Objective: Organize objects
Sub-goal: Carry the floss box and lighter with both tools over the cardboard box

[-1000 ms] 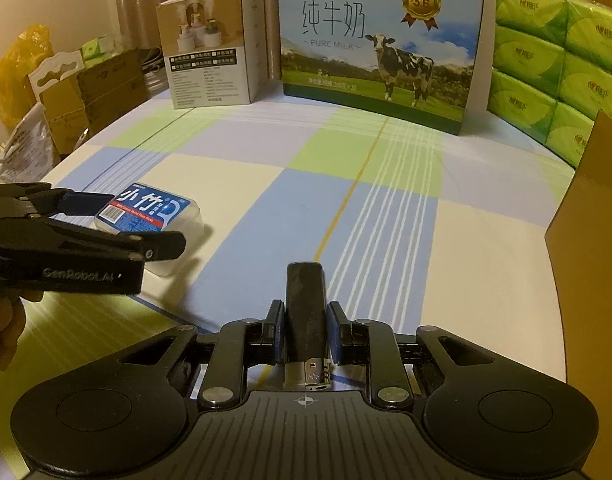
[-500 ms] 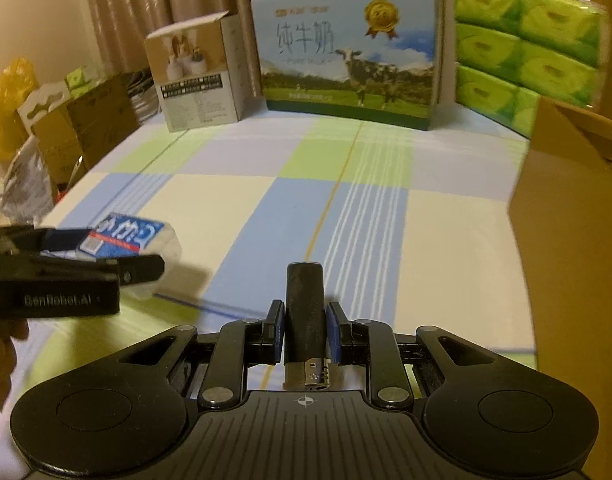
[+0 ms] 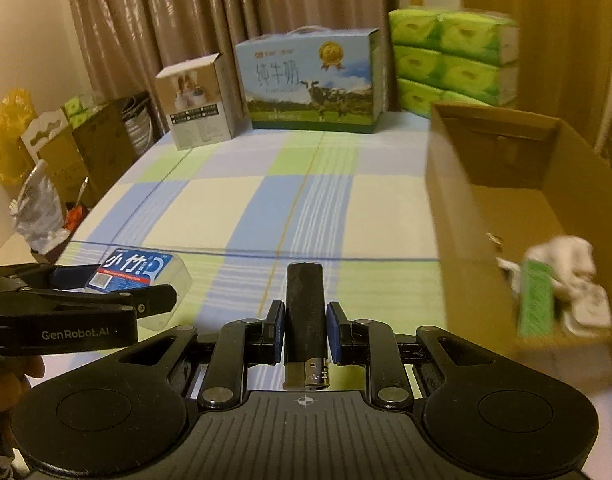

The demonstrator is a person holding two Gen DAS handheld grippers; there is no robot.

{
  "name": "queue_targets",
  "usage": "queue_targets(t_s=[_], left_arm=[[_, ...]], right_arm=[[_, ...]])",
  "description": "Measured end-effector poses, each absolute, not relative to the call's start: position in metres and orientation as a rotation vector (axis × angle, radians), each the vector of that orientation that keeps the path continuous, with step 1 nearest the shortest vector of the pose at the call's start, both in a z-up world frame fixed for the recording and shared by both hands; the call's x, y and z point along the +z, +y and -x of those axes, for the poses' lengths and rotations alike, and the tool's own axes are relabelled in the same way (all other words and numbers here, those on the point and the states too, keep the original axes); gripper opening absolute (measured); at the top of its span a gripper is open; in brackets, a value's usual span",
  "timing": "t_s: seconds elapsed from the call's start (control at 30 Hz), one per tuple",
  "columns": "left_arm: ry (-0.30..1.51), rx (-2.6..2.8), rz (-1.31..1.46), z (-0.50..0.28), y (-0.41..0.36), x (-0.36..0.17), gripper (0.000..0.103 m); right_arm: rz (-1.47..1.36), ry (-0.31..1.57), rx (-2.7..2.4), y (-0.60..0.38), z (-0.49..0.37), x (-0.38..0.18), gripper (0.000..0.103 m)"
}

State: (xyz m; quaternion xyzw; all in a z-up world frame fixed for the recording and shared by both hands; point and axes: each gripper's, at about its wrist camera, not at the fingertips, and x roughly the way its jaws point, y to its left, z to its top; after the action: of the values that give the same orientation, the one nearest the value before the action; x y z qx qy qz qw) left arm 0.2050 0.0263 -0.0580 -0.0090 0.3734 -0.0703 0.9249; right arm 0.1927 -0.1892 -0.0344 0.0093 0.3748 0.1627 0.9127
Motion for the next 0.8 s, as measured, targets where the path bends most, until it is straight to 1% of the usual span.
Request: queue_targets(t_s=[0.23, 0.4, 0.6, 0.8], left_arm=[[0.746, -0.119, 0.021, -0.149, 0.008, -0.02, 0.083], [0.747, -0.106, 0.022, -0.117, 0.001, -0.003, 0.083], [0.746, -0.094, -0.007, -0.088, -0.009, 0.005, 0.083], [0.763, -0.107, -0.026, -0.07, -0.022, 0.003, 0.083]], right_arm=[[-0.043, 0.756, 0.321, -0.214, -0.143, -0.005, 0.019], [-0.051, 0.743, 0.321, -0.227, -0.114, 0.008, 0.019], [-0.058, 0.734, 0.32, -0.239, -0.087, 0.016, 0.019], [-0.065, 0.73, 0.308, -0.252, -0.071, 0.02, 0.019]])
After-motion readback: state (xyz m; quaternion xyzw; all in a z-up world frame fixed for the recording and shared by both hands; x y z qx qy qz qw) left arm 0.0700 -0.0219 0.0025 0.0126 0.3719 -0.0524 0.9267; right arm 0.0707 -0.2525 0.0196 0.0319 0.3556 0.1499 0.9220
